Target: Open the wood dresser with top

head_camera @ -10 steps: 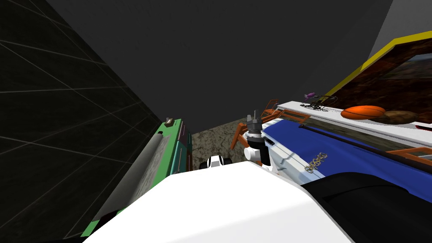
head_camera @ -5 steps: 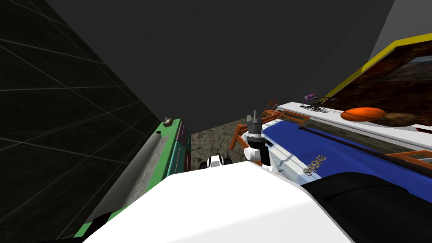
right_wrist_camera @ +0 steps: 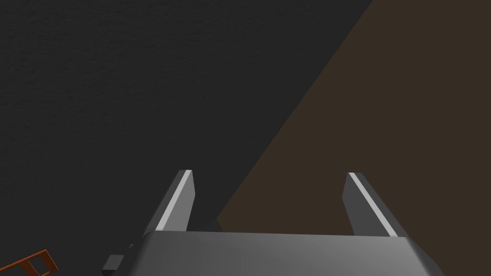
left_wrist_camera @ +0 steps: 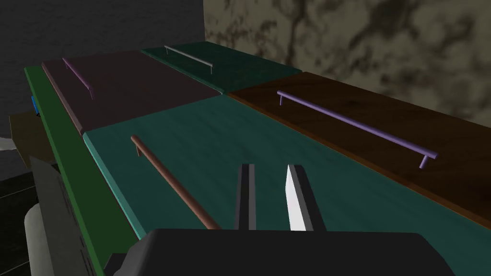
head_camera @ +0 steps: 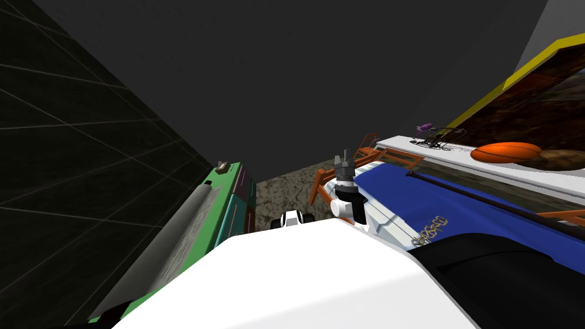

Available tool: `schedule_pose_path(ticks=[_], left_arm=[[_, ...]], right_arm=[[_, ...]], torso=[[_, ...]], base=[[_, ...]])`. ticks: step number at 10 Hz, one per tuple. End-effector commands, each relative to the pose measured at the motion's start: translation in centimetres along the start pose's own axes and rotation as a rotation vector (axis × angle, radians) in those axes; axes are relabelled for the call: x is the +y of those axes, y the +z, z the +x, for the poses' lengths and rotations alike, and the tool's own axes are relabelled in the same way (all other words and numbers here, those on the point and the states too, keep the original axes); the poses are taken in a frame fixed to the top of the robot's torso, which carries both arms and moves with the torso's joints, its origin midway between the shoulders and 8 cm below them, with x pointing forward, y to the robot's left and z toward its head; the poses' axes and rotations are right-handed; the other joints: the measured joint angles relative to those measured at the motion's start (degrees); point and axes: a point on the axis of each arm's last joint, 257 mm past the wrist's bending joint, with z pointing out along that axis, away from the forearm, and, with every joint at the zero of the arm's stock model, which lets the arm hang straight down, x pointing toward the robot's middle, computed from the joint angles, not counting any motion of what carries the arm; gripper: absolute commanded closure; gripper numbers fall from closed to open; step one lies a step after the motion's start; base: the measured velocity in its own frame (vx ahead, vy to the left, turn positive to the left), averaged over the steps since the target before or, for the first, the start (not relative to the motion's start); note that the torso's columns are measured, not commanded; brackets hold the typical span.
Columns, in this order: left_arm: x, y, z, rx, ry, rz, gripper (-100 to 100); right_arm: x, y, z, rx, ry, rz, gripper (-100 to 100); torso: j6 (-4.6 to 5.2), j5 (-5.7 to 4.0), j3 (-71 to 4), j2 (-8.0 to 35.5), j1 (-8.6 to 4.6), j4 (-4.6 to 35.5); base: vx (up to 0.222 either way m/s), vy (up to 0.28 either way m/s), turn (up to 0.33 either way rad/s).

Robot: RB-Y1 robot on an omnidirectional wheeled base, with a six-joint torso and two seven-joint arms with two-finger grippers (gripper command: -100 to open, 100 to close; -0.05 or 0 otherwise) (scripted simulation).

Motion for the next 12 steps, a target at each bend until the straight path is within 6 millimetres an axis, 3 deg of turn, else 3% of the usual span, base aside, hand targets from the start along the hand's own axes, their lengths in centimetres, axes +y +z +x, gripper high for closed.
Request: schedule_pose_path(ticks=[1, 4, 10, 11, 12], left_arm=[[0.1, -1.3, -1.3, -0.004, 0.006, -0.012, -100], [0.2, -2.9, -2.6, -0.005, 0.013, -0.028, -100], [0.8, -0.7, -1.2, -0.007, 0.004, -0.027, -100], [0.6, -1.3, -1.7, -0.008, 0.007, -0.026, 100], [0.5, -1.7, -1.9, -0.008, 0.009, -0.025, 100]], right_arm=[[0.0, 0.0, 0.0, 0.000, 0.000, 0.000, 0], [0.0, 0.0, 0.0, 0.000, 0.000, 0.000, 0], [0.0, 0.0, 0.0, 0.000, 0.000, 0.000, 0], [0.0, 0.0, 0.0, 0.000, 0.000, 0.000, 0], [0.0, 0.0, 0.0, 0.000, 0.000, 0.000, 0]], torso=[[0.01, 0.00, 0.03, 0.03, -0.08, 0.01], [0.01, -0.16, -0.13, -0.22, -0.63, -0.06], [0.06, -0.04, -0.07, -0.26, -0.33, -0.05], [0.05, -0.03, -0.06, -0.26, -0.31, -0.05], [-0.02, -0.12, -0.10, -0.20, -0.46, -0.06]], base=[[-0.024, 0.124, 0.013], [-0.023, 0.128, 0.014], [0.000, 0.035, -0.014], [0.004, -0.025, 0.009], [0.003, -0.044, 0.020]])
